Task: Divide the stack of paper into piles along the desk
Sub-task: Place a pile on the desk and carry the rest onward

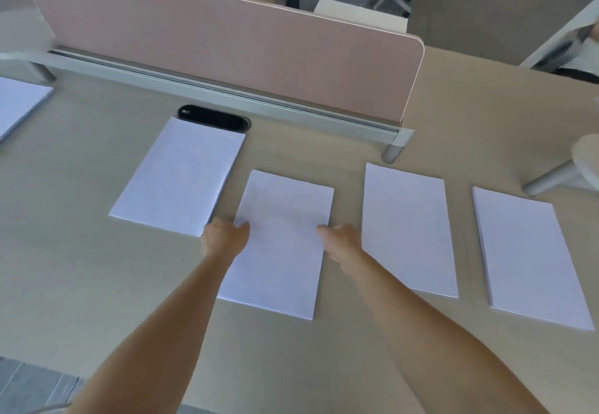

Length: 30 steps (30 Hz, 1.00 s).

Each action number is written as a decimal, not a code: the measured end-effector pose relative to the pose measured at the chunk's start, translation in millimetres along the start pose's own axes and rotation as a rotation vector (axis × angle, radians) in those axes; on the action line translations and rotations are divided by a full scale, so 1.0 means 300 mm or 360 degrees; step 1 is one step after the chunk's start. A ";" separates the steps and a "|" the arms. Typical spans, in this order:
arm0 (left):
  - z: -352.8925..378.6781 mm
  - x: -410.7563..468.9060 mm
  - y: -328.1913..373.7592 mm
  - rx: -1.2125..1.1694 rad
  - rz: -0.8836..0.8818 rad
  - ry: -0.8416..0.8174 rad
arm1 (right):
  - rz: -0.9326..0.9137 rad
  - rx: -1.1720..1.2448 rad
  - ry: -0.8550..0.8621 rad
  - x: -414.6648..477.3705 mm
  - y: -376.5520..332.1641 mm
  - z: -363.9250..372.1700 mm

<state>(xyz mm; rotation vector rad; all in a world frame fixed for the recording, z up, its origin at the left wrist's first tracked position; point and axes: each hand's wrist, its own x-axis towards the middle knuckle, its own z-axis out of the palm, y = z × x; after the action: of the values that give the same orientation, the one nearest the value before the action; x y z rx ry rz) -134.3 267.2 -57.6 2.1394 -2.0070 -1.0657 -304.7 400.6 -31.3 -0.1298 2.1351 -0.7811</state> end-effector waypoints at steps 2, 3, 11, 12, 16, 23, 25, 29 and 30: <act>-0.001 0.006 0.025 0.0060 0.0022 -0.0079 | 0.0051 0.0026 0.0030 0.006 -0.019 0.020; -0.003 0.011 0.036 0.0109 0.0022 -0.0106 | 0.0068 0.0023 0.0027 0.011 -0.029 0.025; -0.042 0.080 0.045 0.0183 -0.0031 -0.0237 | 0.0276 0.0257 -0.0171 0.062 -0.038 0.035; -0.039 0.081 0.047 0.0181 -0.0025 -0.0251 | 0.0286 0.0274 -0.0184 0.061 -0.041 0.034; -0.034 0.067 0.052 0.0026 0.0036 -0.0265 | 0.0285 0.0347 -0.0282 0.064 -0.047 0.034; -0.115 -0.053 0.128 -0.0353 0.0503 -0.0237 | 0.0191 0.0647 -0.0293 0.004 -0.049 -0.026; -0.146 -0.115 0.181 -0.0461 0.0649 -0.0234 | 0.0126 0.0751 -0.0252 -0.024 -0.054 -0.090; -0.146 -0.288 0.322 -0.0795 0.0889 -0.0144 | -0.0353 0.0673 0.0135 -0.093 -0.058 -0.303; -0.132 -0.338 0.356 -0.0872 0.0913 -0.0140 | -0.0479 0.0665 0.0188 -0.114 -0.052 -0.366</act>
<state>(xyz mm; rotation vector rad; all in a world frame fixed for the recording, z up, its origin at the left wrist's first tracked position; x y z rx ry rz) -202.5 322.1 67.2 1.1771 -1.8776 -1.3885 -367.1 453.4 51.0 -0.1890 2.0361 -1.4250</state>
